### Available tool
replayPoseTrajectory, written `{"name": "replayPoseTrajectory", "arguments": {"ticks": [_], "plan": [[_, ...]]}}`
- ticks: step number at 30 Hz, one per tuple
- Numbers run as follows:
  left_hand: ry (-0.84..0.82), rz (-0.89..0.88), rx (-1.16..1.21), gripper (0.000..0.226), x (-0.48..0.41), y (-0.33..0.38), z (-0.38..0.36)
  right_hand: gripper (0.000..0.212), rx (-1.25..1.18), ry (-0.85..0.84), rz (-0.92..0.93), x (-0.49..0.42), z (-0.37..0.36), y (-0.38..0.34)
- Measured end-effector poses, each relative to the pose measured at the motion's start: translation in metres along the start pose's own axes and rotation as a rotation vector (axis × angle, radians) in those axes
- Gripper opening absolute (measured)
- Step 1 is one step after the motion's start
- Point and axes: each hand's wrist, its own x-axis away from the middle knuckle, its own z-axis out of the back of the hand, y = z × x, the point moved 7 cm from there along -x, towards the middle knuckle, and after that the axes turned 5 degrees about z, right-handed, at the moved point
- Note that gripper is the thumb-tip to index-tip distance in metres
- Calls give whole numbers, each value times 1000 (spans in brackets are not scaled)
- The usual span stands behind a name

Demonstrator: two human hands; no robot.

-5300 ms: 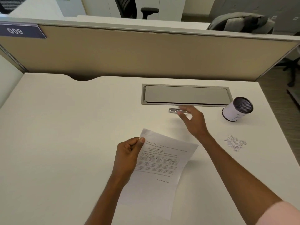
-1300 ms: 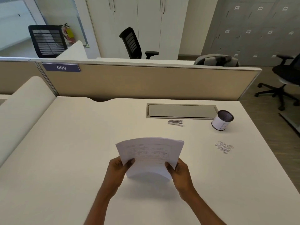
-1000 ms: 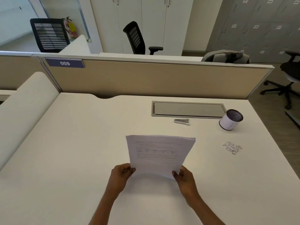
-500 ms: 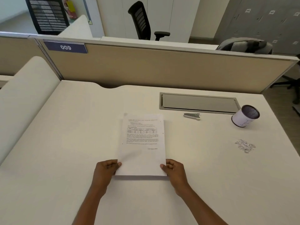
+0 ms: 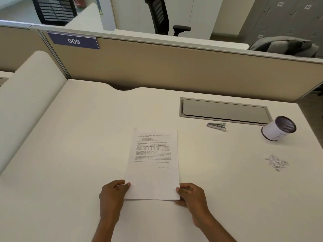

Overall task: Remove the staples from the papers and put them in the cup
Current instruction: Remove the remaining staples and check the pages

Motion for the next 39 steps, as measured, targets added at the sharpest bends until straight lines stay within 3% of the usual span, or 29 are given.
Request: {"name": "replayPoseTrajectory", "arguments": {"ticks": [5,17,28,39], "plan": [[64,0,20,19,-3,1,-6,12,-33,45,16,-5,-7,-4],[147,-93,87,23,-79,76,-28,17,-75,136,72,-75,-44,-70],[186,-179,50,22,-124,122,-50,12,119,227,195,-120,-56,-122],[202,-226,-31,20,-149,148,-65,12,113,310,194,-137,-65,-141]]}}
